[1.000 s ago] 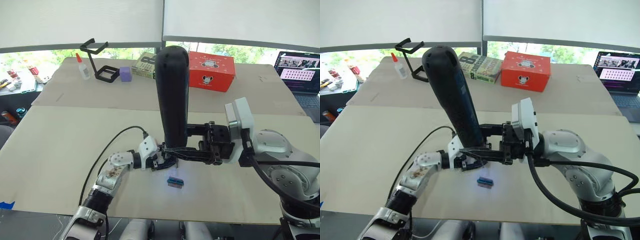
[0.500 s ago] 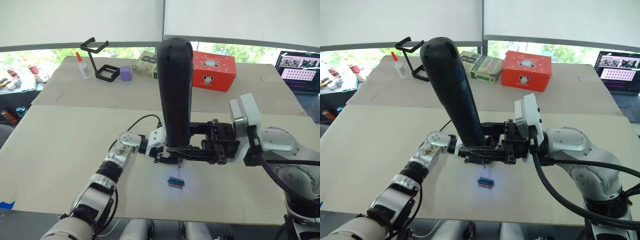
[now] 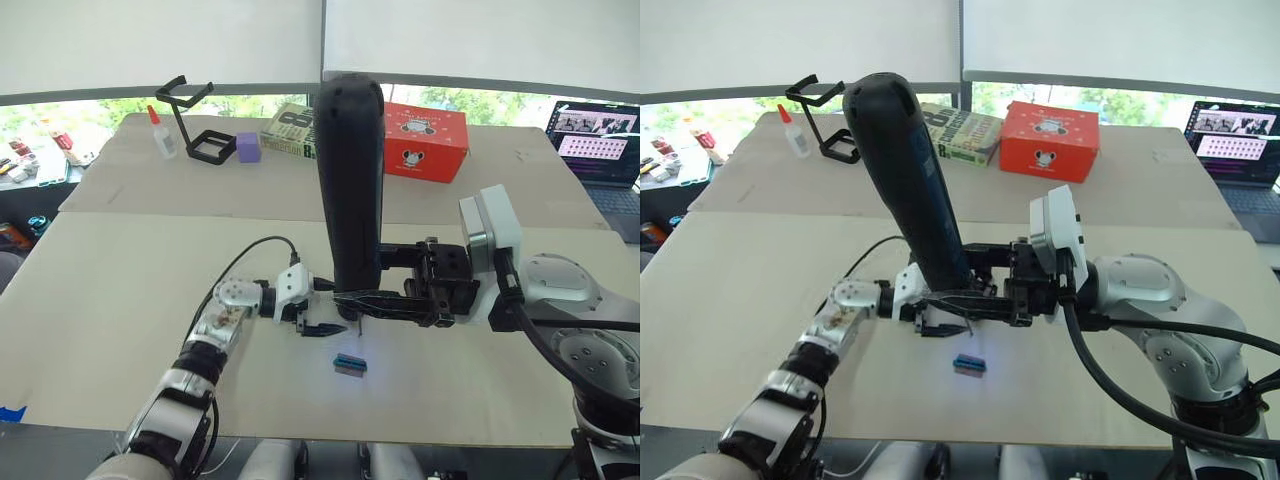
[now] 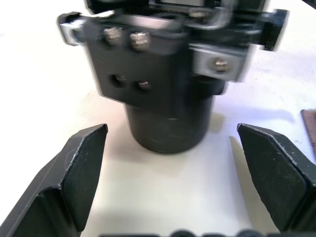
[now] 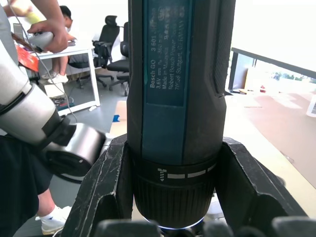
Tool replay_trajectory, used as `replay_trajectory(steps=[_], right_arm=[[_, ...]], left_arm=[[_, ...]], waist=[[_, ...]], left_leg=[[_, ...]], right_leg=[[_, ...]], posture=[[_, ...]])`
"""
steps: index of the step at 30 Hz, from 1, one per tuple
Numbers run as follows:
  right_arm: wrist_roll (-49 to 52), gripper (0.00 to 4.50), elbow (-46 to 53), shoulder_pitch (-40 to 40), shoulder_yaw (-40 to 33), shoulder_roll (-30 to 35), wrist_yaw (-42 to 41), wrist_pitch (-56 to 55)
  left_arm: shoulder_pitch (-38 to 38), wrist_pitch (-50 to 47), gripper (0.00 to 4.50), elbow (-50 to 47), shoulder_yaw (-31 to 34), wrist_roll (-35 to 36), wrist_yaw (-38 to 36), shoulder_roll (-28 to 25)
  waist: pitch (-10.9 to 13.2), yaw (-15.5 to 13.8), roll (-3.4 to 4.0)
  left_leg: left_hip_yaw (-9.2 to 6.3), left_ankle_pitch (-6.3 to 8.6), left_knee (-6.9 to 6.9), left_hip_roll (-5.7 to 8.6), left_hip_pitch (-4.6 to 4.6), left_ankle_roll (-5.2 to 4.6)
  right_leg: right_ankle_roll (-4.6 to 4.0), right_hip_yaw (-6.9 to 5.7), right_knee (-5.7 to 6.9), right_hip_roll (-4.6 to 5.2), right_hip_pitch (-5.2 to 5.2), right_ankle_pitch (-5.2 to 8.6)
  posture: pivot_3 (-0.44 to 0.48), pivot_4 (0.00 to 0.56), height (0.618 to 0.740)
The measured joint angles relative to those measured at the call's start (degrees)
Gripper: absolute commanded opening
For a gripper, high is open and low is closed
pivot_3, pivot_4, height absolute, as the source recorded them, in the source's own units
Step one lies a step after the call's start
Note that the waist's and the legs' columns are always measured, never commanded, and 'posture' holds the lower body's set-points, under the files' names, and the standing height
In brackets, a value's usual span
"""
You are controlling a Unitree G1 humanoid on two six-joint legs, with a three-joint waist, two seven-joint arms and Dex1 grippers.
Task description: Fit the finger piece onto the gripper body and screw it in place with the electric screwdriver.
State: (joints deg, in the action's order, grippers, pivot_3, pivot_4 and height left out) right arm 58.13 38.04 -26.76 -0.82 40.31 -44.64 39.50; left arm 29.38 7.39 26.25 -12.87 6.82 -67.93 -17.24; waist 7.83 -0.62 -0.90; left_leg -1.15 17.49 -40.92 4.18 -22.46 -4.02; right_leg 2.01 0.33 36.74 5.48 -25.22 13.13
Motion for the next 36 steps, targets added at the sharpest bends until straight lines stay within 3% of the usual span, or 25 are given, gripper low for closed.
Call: replay_trajectory(steps=[8, 17, 20, 23, 27, 36], right_arm=[[-0.05, 1.91, -0.9, -1.44, 0.23, -0.56, -0.31, 0.0], [-0.84, 1.91, -1.71, -1.51, 0.59, -1.45, -0.33, 0.0], [-1.26, 1.91, -1.73, -1.54, 0.65, -1.62, -0.3, 0.0], [-1.95, 1.91, -2.4, -2.86, 1.46, -2.15, -0.16, 0.0], [-3.16, 1.91, -5.24, -8.16, 2.35, -3.88, 0.34, 0.01], [-10.62, 1.91, -9.74, -9.07, 5.12, -6.19, -2.13, -0.65]], left_arm=[[-6.81, -7.5, 4.5, -10.99, -0.42, -0.24, 10.33, 3.18], [-7.23, -7.36, 4.5, -12.19, -2.2, -0.98, 12.27, 3.22], [-5.97, -6.67, 3.69, -10.46, -2.52, -1.0, 12.32, 3.84], [-4.67, -5.39, 2.34, -8.35, -2.64, -0.86, 11.56, 4.08], [-3.13, -3.57, 2.31, -5.78, -3.01, -0.9, 10.35, 4.01], [-1.07, -1.43, 2.31, -2.54, -3.07, -0.93, 8.5, 3.98]], waist=[[0.0, -0.24, 0.0], [0.0, -0.29, 0.0], [0.0, -0.34, 0.0], [0.0, -0.13, 0.0], [0.0, -0.27, 0.0], [0.0, -0.24, 0.0]], left_leg=[[0.01, 0.0, 0.0, 0.01, 0.04, 0.0], [0.02, -0.01, 0.02, 0.01, 0.07, 0.02], [0.02, -0.01, 0.01, 0.02, 0.07, 0.02], [0.04, -0.01, 0.02, 0.02, 0.07, 0.02], [-0.01, -0.02, 0.02, 0.02, 0.07, 0.05], [0.02, -0.02, 0.01, 0.03, 0.06, 0.04]], right_leg=[[0.0, 0.05, 0.0, -0.01, 0.02, 0.0], [0.0, 0.06, -0.01, 0.01, 0.04, 0.0], [0.0, 0.06, -0.02, 0.0, 0.03, 0.0], [0.0, 0.06, -0.01, -0.01, 0.02, 0.0], [0.0, 0.0, -0.01, -0.01, 0.02, 0.0], [0.0, 0.0, 0.01, -0.02, 0.02, 0.0]], posture=[[0.0, 0.15, 0.74], [0.0, 0.15, 0.74], [0.0, 0.15, 0.74], [0.0, 0.15, 0.74], [0.0, 0.15, 0.74], [0.0, 0.15, 0.74]])
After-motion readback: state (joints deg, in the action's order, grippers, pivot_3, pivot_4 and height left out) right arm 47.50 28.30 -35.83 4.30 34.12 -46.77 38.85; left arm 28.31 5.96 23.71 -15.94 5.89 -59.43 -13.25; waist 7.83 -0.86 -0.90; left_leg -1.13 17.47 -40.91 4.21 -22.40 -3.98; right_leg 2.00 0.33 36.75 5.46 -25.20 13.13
